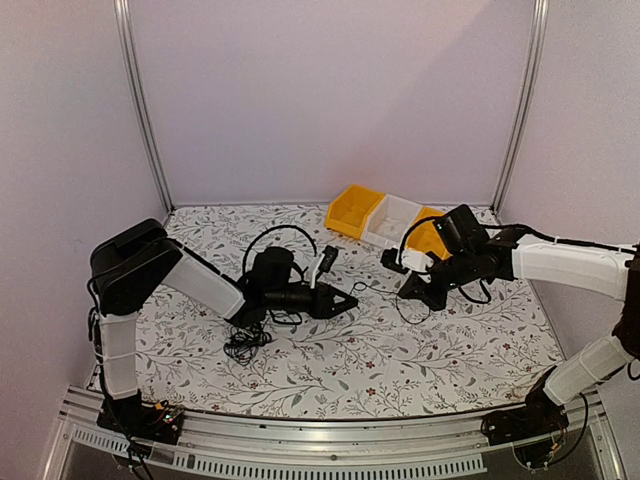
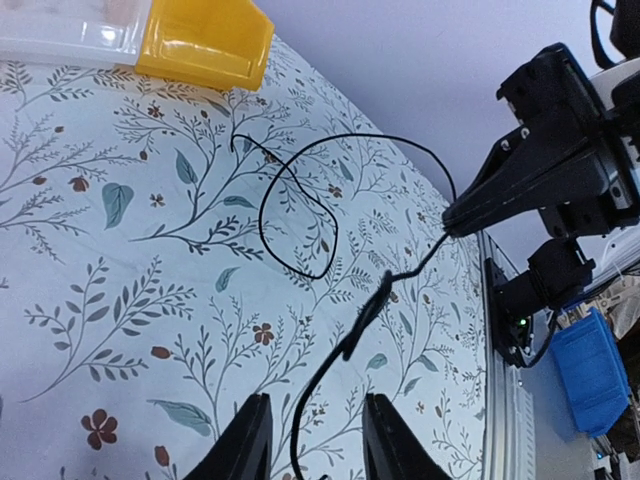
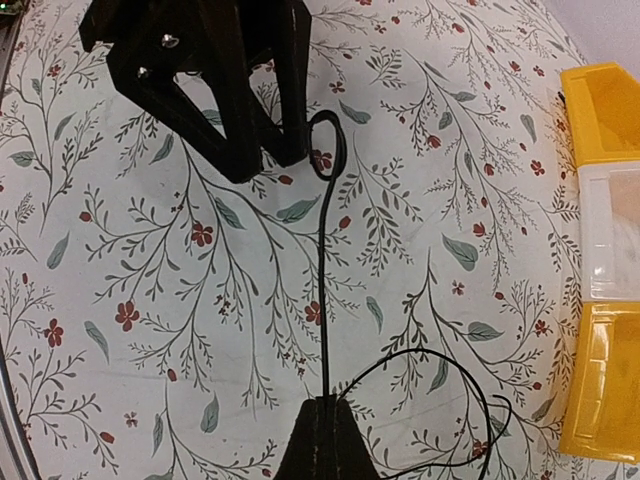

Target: Untangle the cables

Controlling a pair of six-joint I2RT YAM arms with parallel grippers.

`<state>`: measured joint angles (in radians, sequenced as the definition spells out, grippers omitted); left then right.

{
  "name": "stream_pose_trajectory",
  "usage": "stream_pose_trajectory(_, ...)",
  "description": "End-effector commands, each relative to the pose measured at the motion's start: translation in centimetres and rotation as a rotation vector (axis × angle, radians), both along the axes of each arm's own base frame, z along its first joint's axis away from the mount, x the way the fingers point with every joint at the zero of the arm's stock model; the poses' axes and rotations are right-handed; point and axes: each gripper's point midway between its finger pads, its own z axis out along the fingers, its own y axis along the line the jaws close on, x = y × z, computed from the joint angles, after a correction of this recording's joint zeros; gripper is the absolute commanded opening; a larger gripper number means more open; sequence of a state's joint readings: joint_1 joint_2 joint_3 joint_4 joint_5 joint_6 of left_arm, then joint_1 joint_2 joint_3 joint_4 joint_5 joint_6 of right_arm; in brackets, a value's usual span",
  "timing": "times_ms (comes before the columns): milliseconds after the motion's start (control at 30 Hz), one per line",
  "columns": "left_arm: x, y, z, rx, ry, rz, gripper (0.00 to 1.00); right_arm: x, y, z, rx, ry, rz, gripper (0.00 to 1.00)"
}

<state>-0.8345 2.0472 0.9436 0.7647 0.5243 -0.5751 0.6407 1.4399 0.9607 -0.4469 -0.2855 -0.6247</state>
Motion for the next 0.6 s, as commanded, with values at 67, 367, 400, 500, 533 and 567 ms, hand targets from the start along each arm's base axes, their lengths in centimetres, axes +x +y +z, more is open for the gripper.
stream_pose_trajectory(67, 0.0, -0.2, 1.0, -0.053, -0.048, -0.003, 0.18, -0.3, 0.0, 0.7, 0.019, -0.022, -0.002, 0.0)
stream_pose_trajectory(367, -1.3, 0.1, 2.8, -0.142, -0.077, -0.048, 0.0, -0.3, 0.1, 0.7, 0.024, -0.017, -0.002, 0.0)
stream_pose_trajectory(400, -1.4, 0.2, 3.0, -0.148, -0.08, -0.049, 0.0, -0.5, 0.2, 0.7, 0.027, -0.006, 0.004, 0.02)
stream_pose_trajectory(500, -2.3, 0.3, 4.2, -0.164, -0.118, -0.07, 0.0, -1.3, 1.1, 1.1, 0.066, 0.058, 0.033, 0.31)
stream_pose_trajectory(533, -2.6, 0.3, 4.5, -0.166, -0.133, -0.082, 0.0, -1.6, 1.5, 1.4, 0.089, 0.081, 0.049, 0.38)
stream_pose_trajectory(567, -3.0, 0.3, 4.8, -0.163, -0.147, -0.093, 0.0, -1.7, 2.0, 1.9, 0.115, 0.096, 0.061, 0.43)
